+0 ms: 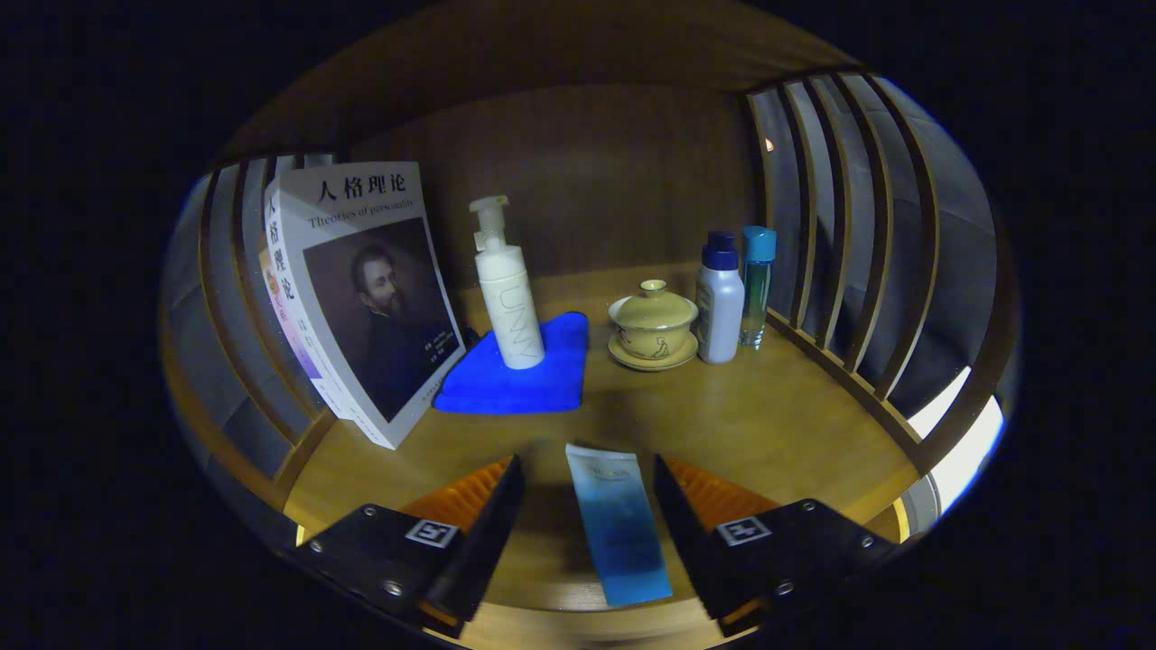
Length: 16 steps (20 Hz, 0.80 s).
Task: Pull open the drawer, take out the items inside it, and place them on the countertop above the cabinet.
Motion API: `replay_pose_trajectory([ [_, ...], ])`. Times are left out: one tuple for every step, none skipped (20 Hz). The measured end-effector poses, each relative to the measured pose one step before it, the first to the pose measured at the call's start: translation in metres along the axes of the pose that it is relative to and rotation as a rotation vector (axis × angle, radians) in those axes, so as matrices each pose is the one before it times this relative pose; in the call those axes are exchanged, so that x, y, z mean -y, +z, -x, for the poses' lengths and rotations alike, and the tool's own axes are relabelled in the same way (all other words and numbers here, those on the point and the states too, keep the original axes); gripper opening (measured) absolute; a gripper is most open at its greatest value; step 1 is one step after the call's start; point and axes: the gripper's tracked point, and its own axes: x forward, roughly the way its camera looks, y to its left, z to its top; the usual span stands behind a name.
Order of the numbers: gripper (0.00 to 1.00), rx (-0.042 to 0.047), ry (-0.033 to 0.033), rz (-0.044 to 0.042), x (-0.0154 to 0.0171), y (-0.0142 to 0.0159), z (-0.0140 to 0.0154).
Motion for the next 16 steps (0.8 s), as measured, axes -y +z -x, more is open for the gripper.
replay_pose_trajectory([
  [0.94, 0.01511, 0.00525, -0.00245, -0.00075, 0.00266, 0.00402],
  [0.95, 0.02950, 0.00736, 0.00675, -0.00127, 0.00571, 0.00602],
  [0.96, 0.02822, -0.00115, 0.00993, -0.00085, 0.00662, 0.00559],
  [0.95, 0.03872, 0.00117, 0.01771, -0.00119, 0.00699, 0.00840],
  [0.95, 0.03013, -0.00542, 0.01306, 0.00003, 0.00600, 0.00697],
  [0.95, 0.03480, -0.00089, 0.01450, -0.00133, 0.00739, 0.00818],
  [0.95, 0.02847, 0.00116, 0.01127, -0.00153, 0.00596, 0.00774],
  [0.95, 0.02404, -0.00035, 0.00876, -0.00114, 0.00494, 0.00765],
  [0.95, 0.02585, 0.00382, 0.00380, -0.00200, 0.00517, 0.00889],
  [0.95, 0.02127, 0.00116, 0.00019, -0.00173, 0.00517, 0.00866],
  [0.95, 0.02369, -0.00146, -0.00153, -0.00139, 0.00573, 0.00988],
  [0.95, 0.01721, -0.00361, -0.00077, -0.00049, 0.00493, 0.00936],
  [0.95, 0.02028, -0.00275, -0.00179, -0.00117, 0.00463, 0.00930],
  [0.95, 0.02103, -0.00493, -0.00399, -0.00074, 0.00587, 0.00915],
  [0.95, 0.01431, -0.00277, -0.00565, -0.00092, 0.00351, 0.00790],
  [0.95, 0.01417, -0.00420, -0.00682, -0.00123, 0.00355, 0.00953],
])
